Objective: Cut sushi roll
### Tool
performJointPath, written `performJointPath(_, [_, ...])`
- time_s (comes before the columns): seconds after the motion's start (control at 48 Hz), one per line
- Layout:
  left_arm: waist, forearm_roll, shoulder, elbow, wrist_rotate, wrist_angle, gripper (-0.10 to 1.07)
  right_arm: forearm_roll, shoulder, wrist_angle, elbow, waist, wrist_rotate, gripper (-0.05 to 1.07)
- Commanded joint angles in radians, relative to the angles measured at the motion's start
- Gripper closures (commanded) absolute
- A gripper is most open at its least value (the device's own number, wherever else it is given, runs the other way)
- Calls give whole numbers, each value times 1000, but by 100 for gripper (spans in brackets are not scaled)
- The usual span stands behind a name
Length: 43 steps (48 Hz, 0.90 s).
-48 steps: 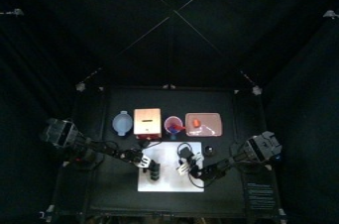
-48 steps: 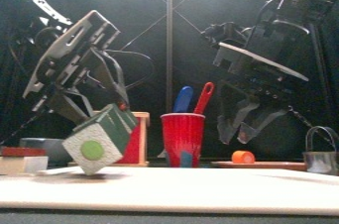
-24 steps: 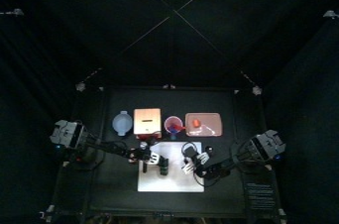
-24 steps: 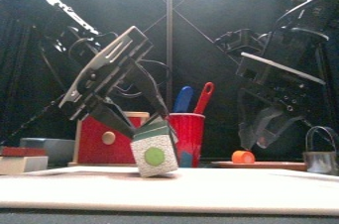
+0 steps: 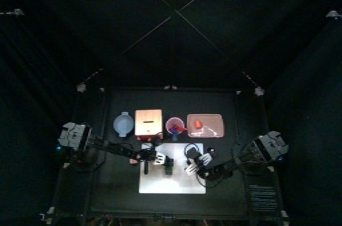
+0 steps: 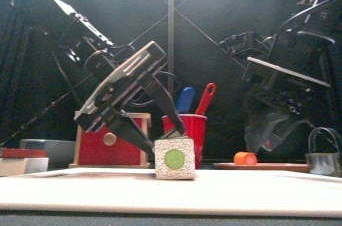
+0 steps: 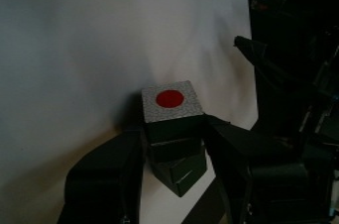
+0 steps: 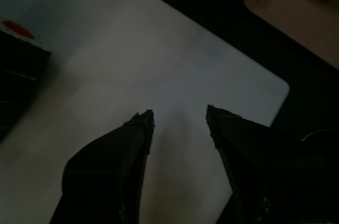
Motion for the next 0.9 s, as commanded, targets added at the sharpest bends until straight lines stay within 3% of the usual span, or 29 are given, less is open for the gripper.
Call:
performJointPath(0.0, [5,11,-6,-23,3,-8,25,-5,-43,2,-15,2,3,20])
performJointPath(0.271, [5,38,-3,-32,3,-9,21,-3,-41,3,-15,5,2,20])
performJointPath(0.625, [6,55,0,-49,3,-18,3,-5,-41,3,-11,5,2,20])
performJointPath(0.875, [6,97,-34,-32,6,-21,2,-5,-51,3,-15,11,-2,20])
